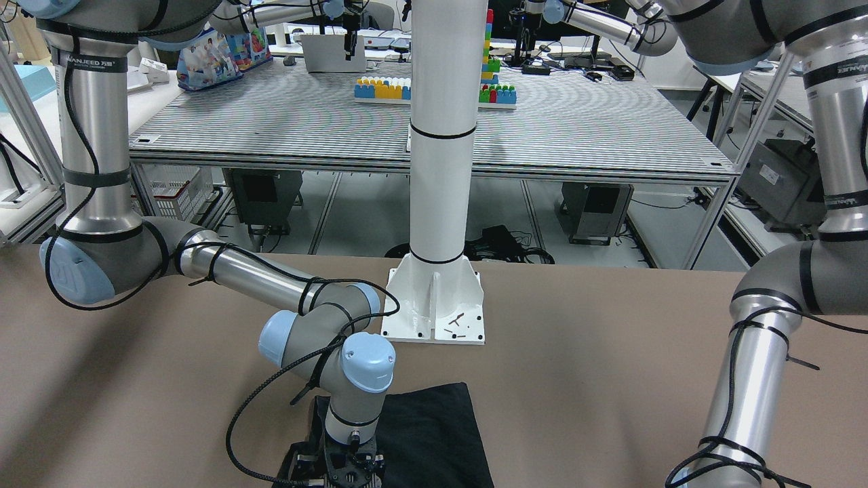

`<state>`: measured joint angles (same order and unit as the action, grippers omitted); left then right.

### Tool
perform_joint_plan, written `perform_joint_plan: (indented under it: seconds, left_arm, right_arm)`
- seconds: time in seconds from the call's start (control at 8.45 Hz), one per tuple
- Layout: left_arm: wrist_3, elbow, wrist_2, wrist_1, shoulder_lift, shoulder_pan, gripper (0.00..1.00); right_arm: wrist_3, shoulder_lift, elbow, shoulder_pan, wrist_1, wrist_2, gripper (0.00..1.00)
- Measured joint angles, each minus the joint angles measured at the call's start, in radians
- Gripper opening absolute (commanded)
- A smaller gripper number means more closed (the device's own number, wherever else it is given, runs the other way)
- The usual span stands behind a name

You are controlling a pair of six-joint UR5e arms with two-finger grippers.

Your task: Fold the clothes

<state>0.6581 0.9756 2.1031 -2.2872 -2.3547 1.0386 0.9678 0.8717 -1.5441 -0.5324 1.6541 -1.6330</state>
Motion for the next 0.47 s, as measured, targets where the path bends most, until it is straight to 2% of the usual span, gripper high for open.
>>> perform_joint_plan:
  seconds: [0.47]
  left_arm:
    - [0.0,0.0,0.0,0.0,-0.002,0.0,1.0]
  right_arm:
    - [-0.034,0.009,0.007,-0.008,0.0,-0.002,0.93]
